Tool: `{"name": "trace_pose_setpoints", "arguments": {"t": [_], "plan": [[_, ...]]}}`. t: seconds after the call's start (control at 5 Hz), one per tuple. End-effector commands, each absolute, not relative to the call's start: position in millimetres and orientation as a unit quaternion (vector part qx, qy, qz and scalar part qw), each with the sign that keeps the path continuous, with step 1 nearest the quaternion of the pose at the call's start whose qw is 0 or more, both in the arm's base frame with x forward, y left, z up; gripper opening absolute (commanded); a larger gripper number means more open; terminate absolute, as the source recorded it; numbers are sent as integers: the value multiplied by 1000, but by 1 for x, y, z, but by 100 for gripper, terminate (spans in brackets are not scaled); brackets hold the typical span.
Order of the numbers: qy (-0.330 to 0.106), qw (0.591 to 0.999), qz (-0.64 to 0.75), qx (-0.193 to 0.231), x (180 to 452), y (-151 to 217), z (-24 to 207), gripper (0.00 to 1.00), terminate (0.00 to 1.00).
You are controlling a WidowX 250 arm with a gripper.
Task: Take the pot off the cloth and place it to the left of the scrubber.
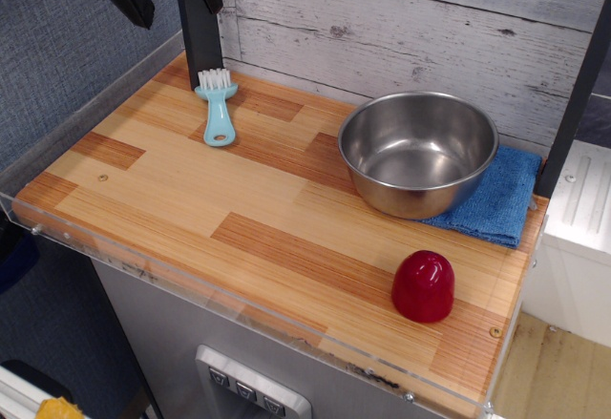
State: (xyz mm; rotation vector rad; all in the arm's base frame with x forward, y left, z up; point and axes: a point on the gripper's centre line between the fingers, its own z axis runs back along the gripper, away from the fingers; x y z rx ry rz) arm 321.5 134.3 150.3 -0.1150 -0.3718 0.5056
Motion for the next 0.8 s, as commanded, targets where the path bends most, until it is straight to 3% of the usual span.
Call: {"name": "trace_pose_setpoints", "arguments": {"t": [0.0,0.2,0.6], "plan": [[-183,950,249,-57,321,134,150,100,0],[-193,944,260,-63,323,110,143,100,0],[-173,944,269,-77,330,58,118,100,0]]}}
